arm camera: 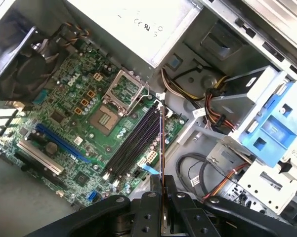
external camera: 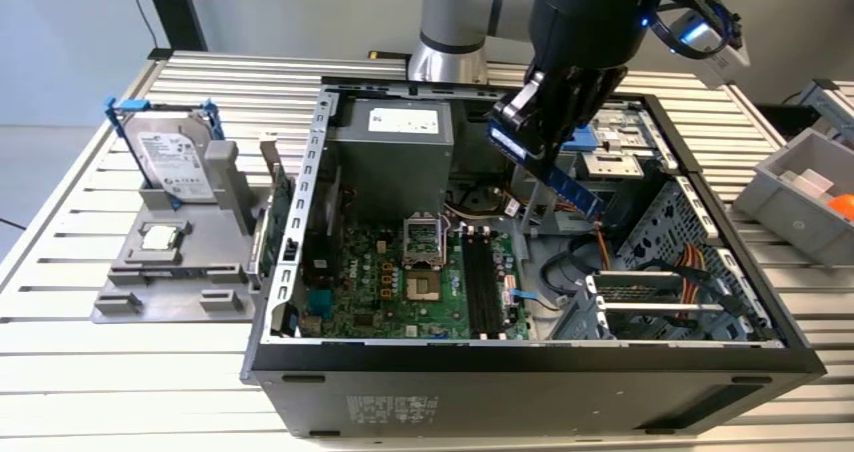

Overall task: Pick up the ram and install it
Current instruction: 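Insert the ram into the slot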

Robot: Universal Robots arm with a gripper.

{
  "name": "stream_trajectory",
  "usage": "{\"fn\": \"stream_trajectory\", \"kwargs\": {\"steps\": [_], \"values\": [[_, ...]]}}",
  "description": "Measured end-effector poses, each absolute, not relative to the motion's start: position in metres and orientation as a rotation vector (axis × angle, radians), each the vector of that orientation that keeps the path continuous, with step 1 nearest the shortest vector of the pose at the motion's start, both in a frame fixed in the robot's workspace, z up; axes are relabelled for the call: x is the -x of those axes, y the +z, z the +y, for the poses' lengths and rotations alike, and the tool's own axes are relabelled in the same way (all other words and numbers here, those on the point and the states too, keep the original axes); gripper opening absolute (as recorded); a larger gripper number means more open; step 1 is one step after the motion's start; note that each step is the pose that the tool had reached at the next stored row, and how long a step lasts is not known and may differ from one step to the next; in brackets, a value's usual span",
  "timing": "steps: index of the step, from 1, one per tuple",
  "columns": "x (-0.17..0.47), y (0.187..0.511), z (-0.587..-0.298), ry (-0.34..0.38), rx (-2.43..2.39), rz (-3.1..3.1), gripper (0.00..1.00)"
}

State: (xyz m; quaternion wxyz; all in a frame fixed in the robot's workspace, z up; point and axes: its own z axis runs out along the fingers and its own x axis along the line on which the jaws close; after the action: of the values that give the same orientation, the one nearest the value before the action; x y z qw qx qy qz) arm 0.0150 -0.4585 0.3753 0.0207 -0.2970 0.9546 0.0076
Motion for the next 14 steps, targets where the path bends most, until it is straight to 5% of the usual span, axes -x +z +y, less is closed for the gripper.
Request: {"fn": "stream_trajectory", "kwargs": {"steps": [14], "values": [[-0.0150, 0.3753, -0.4585, 0.018, 0.660, 3.028, 0.00]]}}
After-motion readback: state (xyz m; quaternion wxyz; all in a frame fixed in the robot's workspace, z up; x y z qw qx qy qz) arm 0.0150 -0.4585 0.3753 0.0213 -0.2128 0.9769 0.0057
